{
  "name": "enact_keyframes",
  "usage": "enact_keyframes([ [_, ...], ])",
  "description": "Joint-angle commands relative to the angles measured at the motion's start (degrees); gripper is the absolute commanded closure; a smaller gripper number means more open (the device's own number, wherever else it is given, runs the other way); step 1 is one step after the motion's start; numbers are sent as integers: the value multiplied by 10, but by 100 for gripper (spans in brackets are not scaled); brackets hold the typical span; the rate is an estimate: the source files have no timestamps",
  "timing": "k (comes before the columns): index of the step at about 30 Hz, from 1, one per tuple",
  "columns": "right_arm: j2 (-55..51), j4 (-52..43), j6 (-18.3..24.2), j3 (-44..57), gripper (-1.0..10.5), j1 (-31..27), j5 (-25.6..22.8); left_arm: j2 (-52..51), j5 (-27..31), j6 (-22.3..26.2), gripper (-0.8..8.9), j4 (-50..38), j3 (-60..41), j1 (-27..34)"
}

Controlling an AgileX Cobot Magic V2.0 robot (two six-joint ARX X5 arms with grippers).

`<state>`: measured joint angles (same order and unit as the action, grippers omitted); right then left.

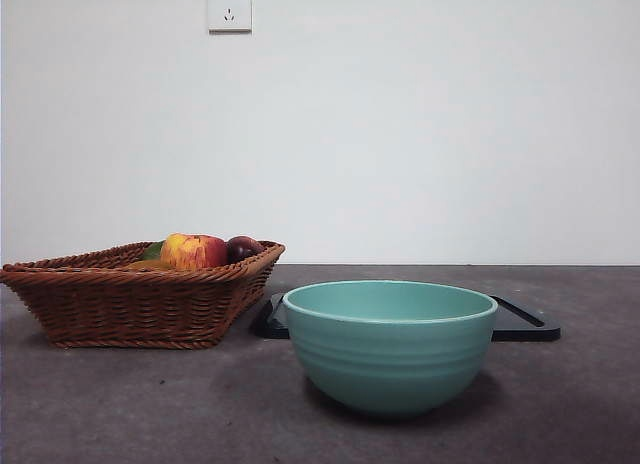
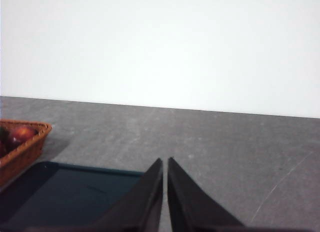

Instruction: Pick up the wifruite, put it on the bowl, pick up the plate, put it on desk

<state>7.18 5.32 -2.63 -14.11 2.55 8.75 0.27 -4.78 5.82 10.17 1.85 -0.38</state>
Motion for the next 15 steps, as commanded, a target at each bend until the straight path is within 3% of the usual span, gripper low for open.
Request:
enact_keyframes([
  [1,-24,-33,7,41,940,0,-3,-1,-1,-5,806,4,-12,0],
  [15,-70,-66,5,123,940,0,-3,-1,-1,-5,806,4,-12,0],
])
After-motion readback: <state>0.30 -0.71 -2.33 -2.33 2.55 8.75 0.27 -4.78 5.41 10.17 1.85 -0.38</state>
